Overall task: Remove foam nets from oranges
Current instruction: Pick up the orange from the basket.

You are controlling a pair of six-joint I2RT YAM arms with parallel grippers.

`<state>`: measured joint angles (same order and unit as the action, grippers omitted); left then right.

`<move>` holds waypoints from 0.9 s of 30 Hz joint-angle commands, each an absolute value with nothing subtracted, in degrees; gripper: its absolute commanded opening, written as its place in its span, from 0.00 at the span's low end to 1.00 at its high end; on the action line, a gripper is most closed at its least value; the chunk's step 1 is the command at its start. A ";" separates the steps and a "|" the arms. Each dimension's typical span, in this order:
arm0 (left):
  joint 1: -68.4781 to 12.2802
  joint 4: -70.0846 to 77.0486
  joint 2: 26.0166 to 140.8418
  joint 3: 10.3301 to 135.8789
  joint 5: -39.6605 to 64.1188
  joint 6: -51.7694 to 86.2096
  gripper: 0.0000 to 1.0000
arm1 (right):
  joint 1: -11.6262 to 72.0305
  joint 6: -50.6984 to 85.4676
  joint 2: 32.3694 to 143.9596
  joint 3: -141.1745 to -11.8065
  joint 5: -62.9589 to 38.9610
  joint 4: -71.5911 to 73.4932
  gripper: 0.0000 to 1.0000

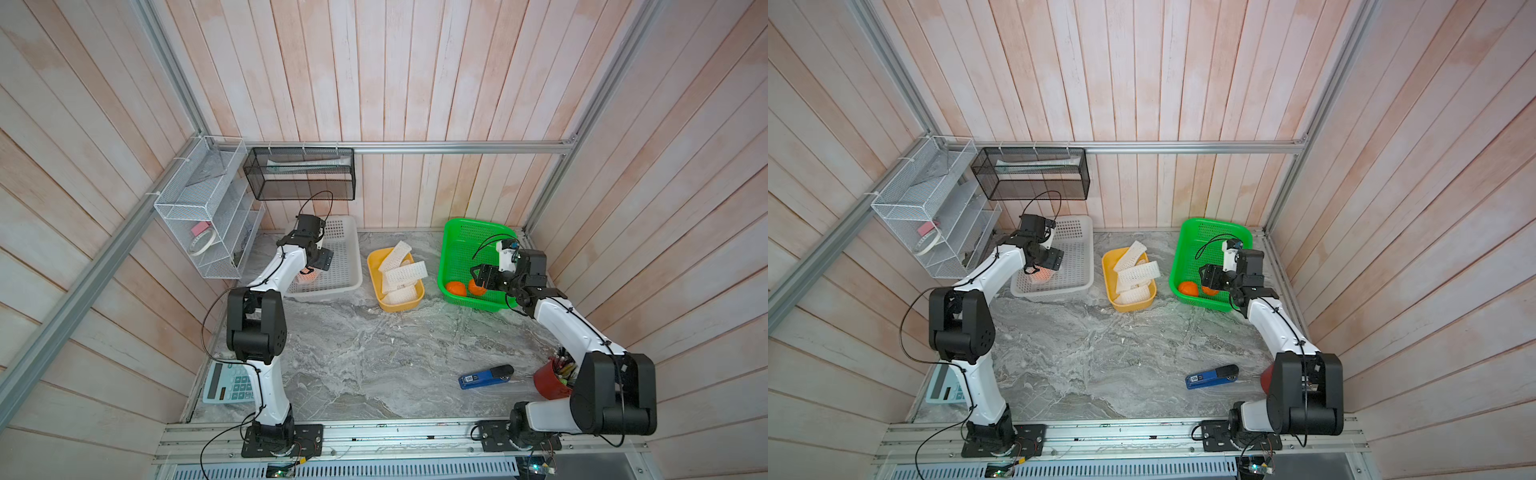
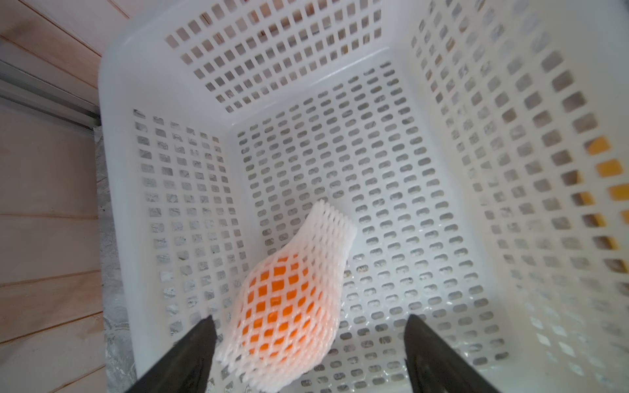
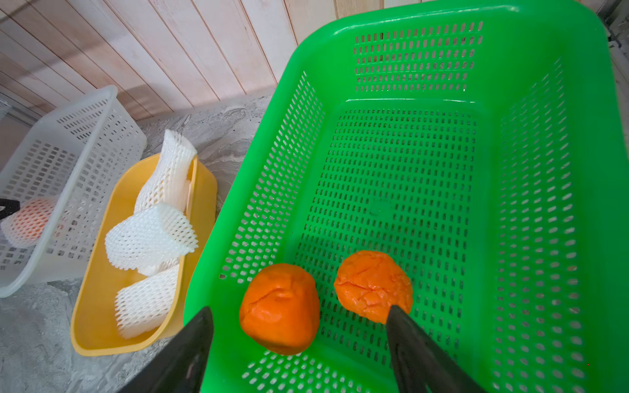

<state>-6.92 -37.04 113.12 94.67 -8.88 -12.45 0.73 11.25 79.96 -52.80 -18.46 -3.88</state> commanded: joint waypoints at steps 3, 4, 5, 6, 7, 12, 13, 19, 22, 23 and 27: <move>-7.14 -38.25 115.88 96.14 -9.92 -15.99 0.89 | 1.38 10.31 78.58 -51.43 -19.87 -4.29 0.80; -7.12 -38.12 116.33 96.18 -10.18 -16.30 0.89 | 1.46 10.24 78.49 -51.31 -19.86 -4.39 0.80; -7.12 -37.99 116.78 96.14 -10.85 -16.64 0.89 | 1.45 10.20 78.31 -51.24 -19.85 -4.42 0.80; -7.14 -37.82 117.09 96.15 -11.47 -16.79 0.89 | 1.46 10.11 78.15 -51.17 -19.86 -4.44 0.80; -7.12 -37.64 117.37 96.03 -11.88 -17.24 0.89 | 1.43 10.02 77.94 -51.06 -19.89 -4.45 0.80; -7.12 -36.08 118.49 96.15 -14.91 -19.37 0.89 | 1.52 9.60 77.18 -50.37 -19.92 -4.54 0.80; -7.12 -35.71 118.50 96.15 -14.96 -19.68 0.90 | 1.50 9.58 76.95 -50.21 -20.01 -4.41 0.80; -7.01 -35.82 119.55 96.22 -14.22 -21.53 0.92 | 1.56 9.14 76.21 -49.92 -20.08 -4.46 0.80; -6.87 -36.76 120.30 96.50 -13.17 -22.20 0.92 | 1.51 9.08 76.13 -49.98 -19.93 -4.82 0.80; -6.78 -36.97 120.45 96.50 -12.77 -22.05 0.92 | 1.51 9.05 76.07 -49.97 -19.94 -4.83 0.80; -6.44 -37.39 121.27 96.48 -13.35 -21.93 0.92 | 1.58 9.05 75.61 -49.65 -19.93 -4.76 0.80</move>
